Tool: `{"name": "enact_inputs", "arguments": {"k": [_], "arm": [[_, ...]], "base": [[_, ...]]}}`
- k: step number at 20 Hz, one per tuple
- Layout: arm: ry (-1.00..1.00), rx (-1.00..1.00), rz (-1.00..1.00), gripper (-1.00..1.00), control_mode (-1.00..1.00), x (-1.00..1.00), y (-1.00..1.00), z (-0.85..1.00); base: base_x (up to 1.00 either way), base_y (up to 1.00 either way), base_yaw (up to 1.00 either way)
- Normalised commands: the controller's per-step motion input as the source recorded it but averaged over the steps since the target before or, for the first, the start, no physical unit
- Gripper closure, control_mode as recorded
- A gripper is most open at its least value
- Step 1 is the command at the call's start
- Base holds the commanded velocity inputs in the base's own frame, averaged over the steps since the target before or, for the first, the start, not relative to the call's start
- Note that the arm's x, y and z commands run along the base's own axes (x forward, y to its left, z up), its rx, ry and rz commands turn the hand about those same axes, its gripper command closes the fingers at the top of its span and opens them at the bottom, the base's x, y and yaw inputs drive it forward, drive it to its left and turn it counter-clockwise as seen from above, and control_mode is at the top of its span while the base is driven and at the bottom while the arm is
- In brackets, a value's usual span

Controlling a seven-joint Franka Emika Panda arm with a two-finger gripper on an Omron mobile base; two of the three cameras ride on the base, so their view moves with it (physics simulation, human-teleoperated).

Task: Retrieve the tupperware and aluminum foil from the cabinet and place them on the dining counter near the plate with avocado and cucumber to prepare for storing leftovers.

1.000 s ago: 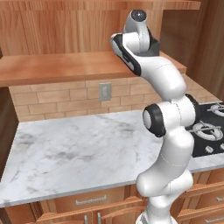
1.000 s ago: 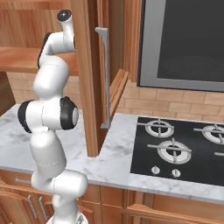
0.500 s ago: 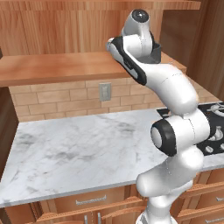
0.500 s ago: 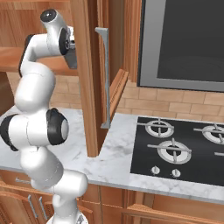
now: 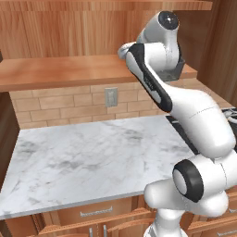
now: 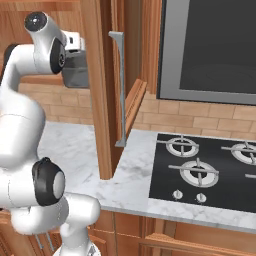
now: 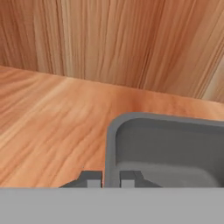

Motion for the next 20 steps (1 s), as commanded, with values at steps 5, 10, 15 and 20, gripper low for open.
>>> {"name": "enact_inputs", "arguments": {"k": [5,10,15,20], "arm": [[-0.02,-0.05,0.08,1.0,-1.0,-1.0,0.05,0.0],[0.0,-0.09,0.08,1.0,-1.0,-1.0,0.09,0.18],[0.07,-0.17,0.08,1.0,-1.0,-1.0,0.19,0.31],[0.12,-0.16,0.02,1.0,-1.0,-1.0,0.07,0.06]], "base": [[0.0,0.0,0.0],[0.0,0.0,0.0],[0.0,0.0,0.0],[0.0,0.0,0.0]]}}
